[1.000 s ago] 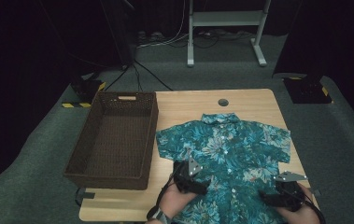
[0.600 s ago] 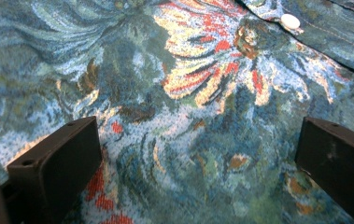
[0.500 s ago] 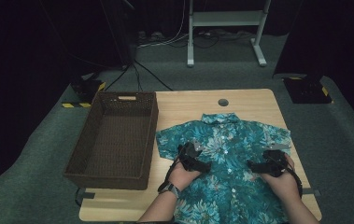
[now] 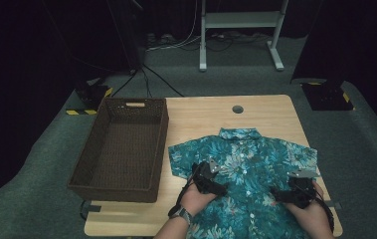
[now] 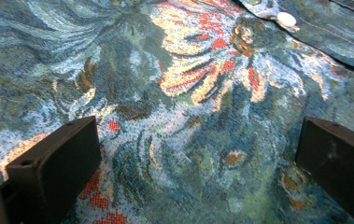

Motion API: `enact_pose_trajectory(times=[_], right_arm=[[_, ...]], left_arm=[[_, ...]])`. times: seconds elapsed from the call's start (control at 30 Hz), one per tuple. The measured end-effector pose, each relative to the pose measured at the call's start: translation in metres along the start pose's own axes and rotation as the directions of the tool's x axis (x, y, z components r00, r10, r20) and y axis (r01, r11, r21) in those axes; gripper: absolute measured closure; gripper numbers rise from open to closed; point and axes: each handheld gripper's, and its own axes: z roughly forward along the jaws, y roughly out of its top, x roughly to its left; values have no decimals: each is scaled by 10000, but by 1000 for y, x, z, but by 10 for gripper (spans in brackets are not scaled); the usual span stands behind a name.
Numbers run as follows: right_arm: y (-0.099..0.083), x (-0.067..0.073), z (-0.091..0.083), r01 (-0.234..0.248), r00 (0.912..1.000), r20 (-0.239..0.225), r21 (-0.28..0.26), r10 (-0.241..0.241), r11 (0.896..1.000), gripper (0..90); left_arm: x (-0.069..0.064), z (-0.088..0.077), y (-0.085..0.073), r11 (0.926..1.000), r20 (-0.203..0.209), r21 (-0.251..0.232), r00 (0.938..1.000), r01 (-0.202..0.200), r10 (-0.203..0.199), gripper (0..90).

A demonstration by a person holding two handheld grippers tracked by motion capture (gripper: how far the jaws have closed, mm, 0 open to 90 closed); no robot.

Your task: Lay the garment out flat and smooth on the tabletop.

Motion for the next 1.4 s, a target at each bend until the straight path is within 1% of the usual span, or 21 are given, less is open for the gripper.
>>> enact_pose_trajectory(times=[0.1, 0.17, 0.27, 0.33, 0.43, 0.53, 0.6, 0.67, 0.73, 0.77, 0.8, 0.87, 0.9, 0.97, 1.0, 1.07, 1.17, 1.2, 1.27, 1.33, 1.4], right_arm=[[-8, -1, -8, 102, 9999, -63, 103, -102, 9999, 63], [-12, -2, -11, 134, 9999, -104, 73, -133, 9999, 64], [-11, 1, -15, 223, 9996, -158, 305, -218, 9993, 83], [-5, 4, -18, 323, 9994, -151, -43, -324, 9995, 95], [9, 7, -20, 466, 9986, -225, -443, -476, 9979, 99], [20, 10, -11, 567, 9978, -328, -501, -583, 9971, 96], [21, 12, -2, 592, 9973, -425, -350, -606, 9976, 95], [19, 15, 5, 590, 9963, -603, -294, -607, 9978, 95], [16, 17, 9, 712, 9952, -663, -211, -725, 9972, 95], [16, 18, 10, 705, 9949, -707, -224, -719, 9973, 95], [15, 18, 11, 696, 9947, -741, -232, -712, 9973, 97], [13, 19, 12, 778, 9941, -737, -248, -795, 9967, 95], [12, 20, 12, 819, 9940, -712, -261, -836, 9963, 95], [11, 19, 12, 867, 9933, -739, -360, -892, 9956, 95], [11, 19, 12, 856, 9933, -746, -425, -886, 9954, 94], [10, 19, 12, 870, 9931, -740, -488, -905, 9950, 91], [8, 20, 12, 886, 9927, -769, -538, -926, 9946, 89], [8, 20, 12, 911, 9925, -772, -553, -952, 9943, 89], [8, 20, 12, 906, 9925, -774, -575, -949, 9942, 89], [8, 21, 12, 888, 9927, -759, -592, -932, 9943, 86], [8, 21, 12, 873, 9928, -766, -593, -918, 9944, 86]], left_arm=[[-13, -6, -7, 10000, 81, -5, 9999, -84, 84, 1], [-19, -10, -10, 9999, 126, -20, 9998, -155, 155, 1], [-21, -12, -11, 9996, 254, 21, 9992, -295, 294, 2], [-19, -15, -8, 9994, 331, -150, 9990, -306, 311, 3], [-11, -22, -1, 9968, 339, -756, 9991, -242, 268, 4], [0, -28, 4, 9945, 337, -1037, 9994, 154, -120, 7], [9, -30, 6, 9937, 378, -1018, 9983, 469, -433, 7], [20, -31, 7, 9944, 348, -706, 9965, 789, -766, 7], [31, -32, 5, 9909, 503, -541, 9914, 1235, -1208, 10], [35, -33, 5, 9876, 441, -590, 9887, 1456, -1432, 12], [40, -35, 5, 9853, 312, -683, 9875, 1564, -1546, 30], [47, -38, 5, 9843, -43, -778, 9872, 1585, -1594, 108], [50, -40, 5, 9828, -184, -865, 9861, 1629, -1651, 159], [56, -42, 5, 9798, -423, -906, 9823, 1783, -1826, 307], [59, -43, 4, 9769, -619, -914, 9780, 1933, -1993, 379], [63, -43, 3, 9747, -1249, -753, 9678, 2104, -2186, 521], [67, -42, 3, 9757, -2468, -473, 9440, 2139, -2190, 663], [69, -41, 3, 9740, -2761, -395, 9343, 2232, -2253, 670], [71, -38, 2, 9701, -3161, -253, 9186, 2415, -2370, 646], [75, -34, 1, 9654, -3542, -45, 9024, 2606, -2453, 551], [81, -32, -1, 9557, -3815, -41, 8830, 2943, -2735, 463]])
